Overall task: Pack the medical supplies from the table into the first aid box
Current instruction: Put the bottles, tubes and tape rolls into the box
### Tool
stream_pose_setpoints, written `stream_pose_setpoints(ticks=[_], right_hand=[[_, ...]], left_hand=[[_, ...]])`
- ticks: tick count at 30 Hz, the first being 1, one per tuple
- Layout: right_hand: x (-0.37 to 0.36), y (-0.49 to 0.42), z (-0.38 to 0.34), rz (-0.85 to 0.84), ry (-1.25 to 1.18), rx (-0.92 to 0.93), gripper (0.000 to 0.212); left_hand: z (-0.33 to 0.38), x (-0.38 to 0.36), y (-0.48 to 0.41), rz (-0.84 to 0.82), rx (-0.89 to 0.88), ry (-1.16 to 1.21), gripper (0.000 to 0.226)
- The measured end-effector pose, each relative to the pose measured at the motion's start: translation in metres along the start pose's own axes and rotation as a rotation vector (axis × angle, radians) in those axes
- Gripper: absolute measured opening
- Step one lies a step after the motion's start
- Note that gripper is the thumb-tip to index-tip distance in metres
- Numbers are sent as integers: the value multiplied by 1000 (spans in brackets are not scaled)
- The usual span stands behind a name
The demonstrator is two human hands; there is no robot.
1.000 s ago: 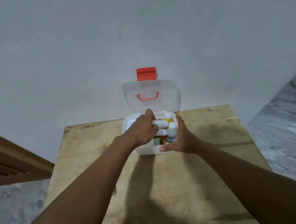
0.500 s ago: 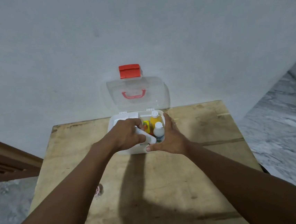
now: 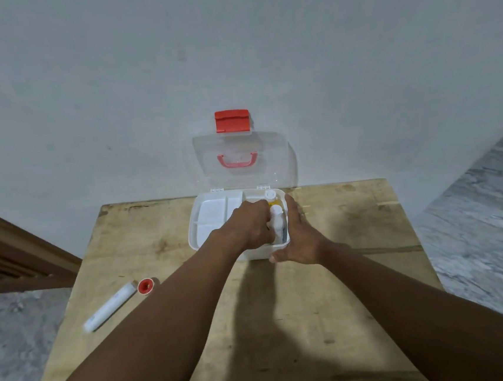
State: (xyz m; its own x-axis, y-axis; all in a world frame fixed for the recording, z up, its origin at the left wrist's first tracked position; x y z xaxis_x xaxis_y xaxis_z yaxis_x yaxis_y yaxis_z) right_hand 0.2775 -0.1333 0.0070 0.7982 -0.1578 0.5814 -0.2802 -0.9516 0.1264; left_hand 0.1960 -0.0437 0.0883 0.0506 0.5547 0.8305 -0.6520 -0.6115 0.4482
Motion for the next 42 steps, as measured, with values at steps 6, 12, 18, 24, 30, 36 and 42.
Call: stream_pose_setpoints(ticks=[6, 12, 18, 24, 30, 36, 42], right_hand=[[1, 2, -7, -27, 46, 17, 146], [0, 3, -7, -49, 61, 29, 142], [1, 4, -7, -43, 61, 34, 137], [2, 3, -11, 36, -9, 26, 150], [0, 4, -12, 50, -49, -9, 150], [0, 3, -9, 77, 12, 23, 143], [-1, -1, -1, 88, 12, 81, 141]], left_hand=[[-16, -8, -3, -42, 28, 113, 24], [-23, -12, -5, 15, 49, 190, 21], [-25, -13, -5, -14, 44, 194, 20], [-34, -14, 0, 9, 70, 201, 20], [-37, -15, 5, 73, 81, 220, 29], [-54, -7, 27, 432, 170, 472, 29], [-106, -20, 74, 699, 323, 584, 32]])
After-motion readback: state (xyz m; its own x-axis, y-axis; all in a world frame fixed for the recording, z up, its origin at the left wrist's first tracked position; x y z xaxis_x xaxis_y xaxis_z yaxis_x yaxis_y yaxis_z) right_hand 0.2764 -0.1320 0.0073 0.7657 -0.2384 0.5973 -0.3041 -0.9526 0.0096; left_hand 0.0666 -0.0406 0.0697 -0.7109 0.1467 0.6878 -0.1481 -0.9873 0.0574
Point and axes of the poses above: each hand's wrist, its own y-axis away from the middle knuckle, its own x-axis out of the back of the hand, z = x × y, the point moved 5 cm from there along -y, towards the middle knuckle, and after that the axes turned 15 degrees about x, right-handed, at the moved point
